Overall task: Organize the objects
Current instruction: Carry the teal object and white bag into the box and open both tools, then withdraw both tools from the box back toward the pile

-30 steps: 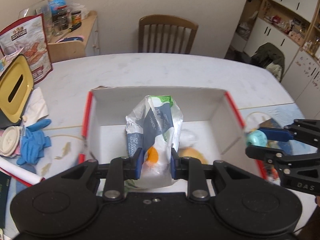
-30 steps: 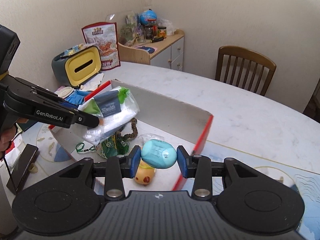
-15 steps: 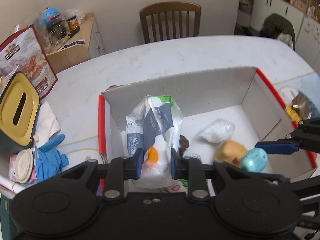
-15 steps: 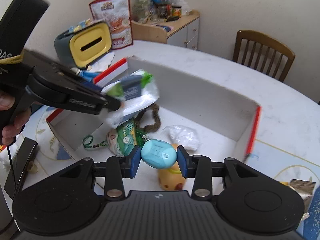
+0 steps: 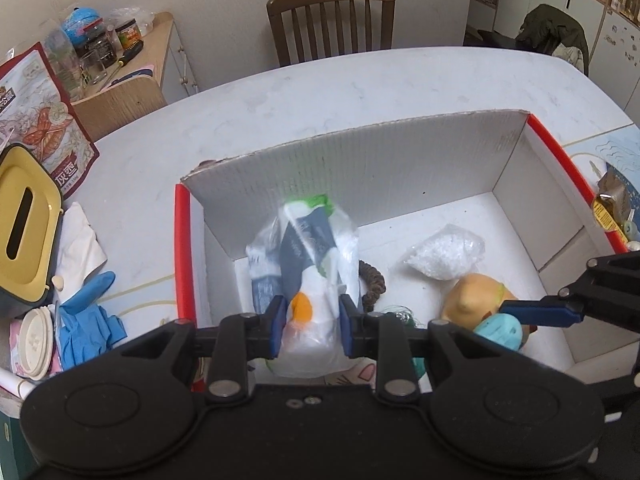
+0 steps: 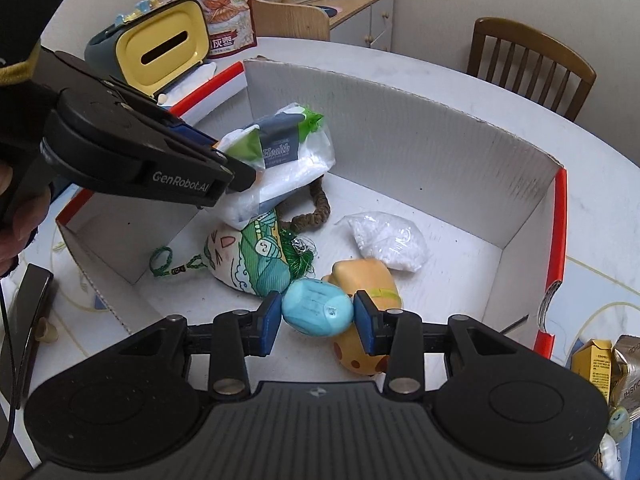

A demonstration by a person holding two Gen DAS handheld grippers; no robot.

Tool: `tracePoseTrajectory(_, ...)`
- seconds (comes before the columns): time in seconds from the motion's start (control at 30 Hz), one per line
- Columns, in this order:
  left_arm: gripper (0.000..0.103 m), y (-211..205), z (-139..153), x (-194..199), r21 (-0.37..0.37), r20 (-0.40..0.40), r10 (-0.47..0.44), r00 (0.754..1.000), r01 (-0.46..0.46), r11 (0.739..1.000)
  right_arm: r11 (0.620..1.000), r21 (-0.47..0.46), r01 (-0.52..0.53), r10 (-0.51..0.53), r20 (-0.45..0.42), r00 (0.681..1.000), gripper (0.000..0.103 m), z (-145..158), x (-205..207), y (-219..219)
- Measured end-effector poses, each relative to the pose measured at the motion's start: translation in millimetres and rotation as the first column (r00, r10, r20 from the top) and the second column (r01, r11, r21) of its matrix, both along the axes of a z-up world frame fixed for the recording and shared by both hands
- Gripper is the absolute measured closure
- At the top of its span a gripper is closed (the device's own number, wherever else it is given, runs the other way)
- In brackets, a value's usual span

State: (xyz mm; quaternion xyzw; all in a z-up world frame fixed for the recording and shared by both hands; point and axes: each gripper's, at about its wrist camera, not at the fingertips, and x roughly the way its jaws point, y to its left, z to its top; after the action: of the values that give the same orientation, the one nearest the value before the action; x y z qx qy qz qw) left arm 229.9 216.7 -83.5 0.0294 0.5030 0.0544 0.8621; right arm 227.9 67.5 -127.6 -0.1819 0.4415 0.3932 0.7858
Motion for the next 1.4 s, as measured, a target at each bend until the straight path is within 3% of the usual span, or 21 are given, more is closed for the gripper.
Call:
tracePoseTrajectory(0.63, 0.07, 5.8, -7.0, 11.2, -0.02, -0.028, 0.043, 0.999, -0.044, 0.999, 0.998, 0.055, 0.009, -0.01, 0.022, 1.0, 0.061, 21.9, -7.6, -7.8)
tracePoseTrajectory(0.9, 0.049, 3.3, 3.4, -4.1, -0.053, 0.011, 0.035, 0.999, -0.034, 0.998, 0.996, 0.085, 0.037, -0.04, 0.036, 0.999, 0.052, 38.9, -9.8, -22.3)
tracePoseTrajectory(1.2, 0.039, -12.4, 23.1, -27.9, -0.085, 0.074, -0.002, 0.997, 0.008, 0.996, 0.992, 0.115, 0.059, -0.066, 0.06, 0.996, 0.05, 59.1, -16.6, -41.4)
tracePoseTrajectory(1.3, 0.037, -16.9, 30.4, -35.0, -0.104, 0.095, -0.008, 0.995, 0.018, 0.994, 0.99, 0.127, 0.065, -0.074, 0.069, 0.995, 0.043, 64.9, -18.4, -47.9)
tracePoseTrajectory(1.4, 0.032, -22.7, 38.9, -42.7, -0.113, 0.118, -0.022, 0.993, 0.036, 0.993, 0.987, 0.142, 0.069, -0.081, 0.077, 0.994, 0.042, 72.5, -23.6, -56.3)
